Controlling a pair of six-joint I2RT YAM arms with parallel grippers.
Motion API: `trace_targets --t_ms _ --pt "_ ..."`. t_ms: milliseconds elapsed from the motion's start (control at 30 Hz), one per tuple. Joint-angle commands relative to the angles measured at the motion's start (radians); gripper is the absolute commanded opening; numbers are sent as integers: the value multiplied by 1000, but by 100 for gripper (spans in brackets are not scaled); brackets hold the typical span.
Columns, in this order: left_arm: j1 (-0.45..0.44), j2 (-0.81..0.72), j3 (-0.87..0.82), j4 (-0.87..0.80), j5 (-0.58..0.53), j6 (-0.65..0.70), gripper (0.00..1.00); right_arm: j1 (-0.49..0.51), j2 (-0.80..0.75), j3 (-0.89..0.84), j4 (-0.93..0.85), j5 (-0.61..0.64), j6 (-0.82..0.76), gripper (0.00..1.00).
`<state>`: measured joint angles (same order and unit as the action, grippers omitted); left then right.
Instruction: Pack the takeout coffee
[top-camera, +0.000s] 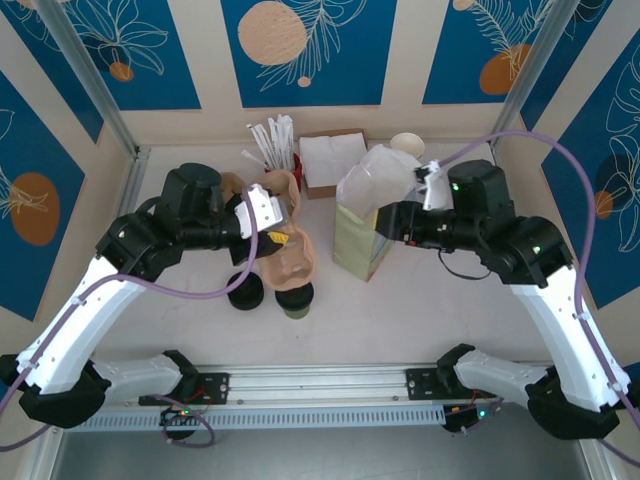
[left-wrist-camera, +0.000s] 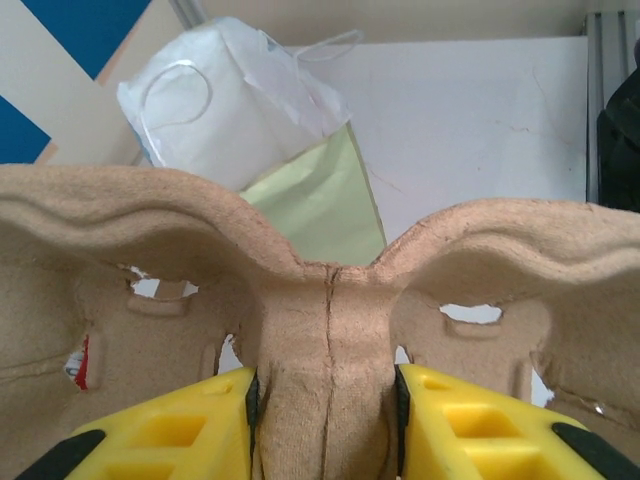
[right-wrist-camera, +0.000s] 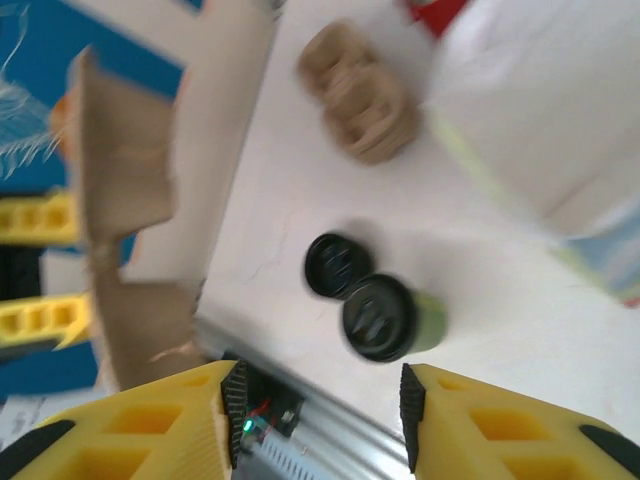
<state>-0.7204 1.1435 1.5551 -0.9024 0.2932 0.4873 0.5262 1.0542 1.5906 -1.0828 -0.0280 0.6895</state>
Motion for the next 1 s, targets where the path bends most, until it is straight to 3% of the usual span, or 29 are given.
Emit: trace_targets --t_ms 0,167,333,700,967 --pt "-11 -37 -27 65 11 -44 36 -83 4 1 -108 156 5 51" --pt "-10 -62 -53 117 46 -83 35 -225 63 6 -118 167 -30 54" --pt "-11 -67 -42 144 94 -119 35 -306 134 -10 -92 122 -35 55" --pt "-11 -70 -16 200 175 -232 34 -352 267 -62 41 -33 1 54" --pt "-13 -57 -7 236 201 -278 34 -358 363 -20 39 -46 -19 53"
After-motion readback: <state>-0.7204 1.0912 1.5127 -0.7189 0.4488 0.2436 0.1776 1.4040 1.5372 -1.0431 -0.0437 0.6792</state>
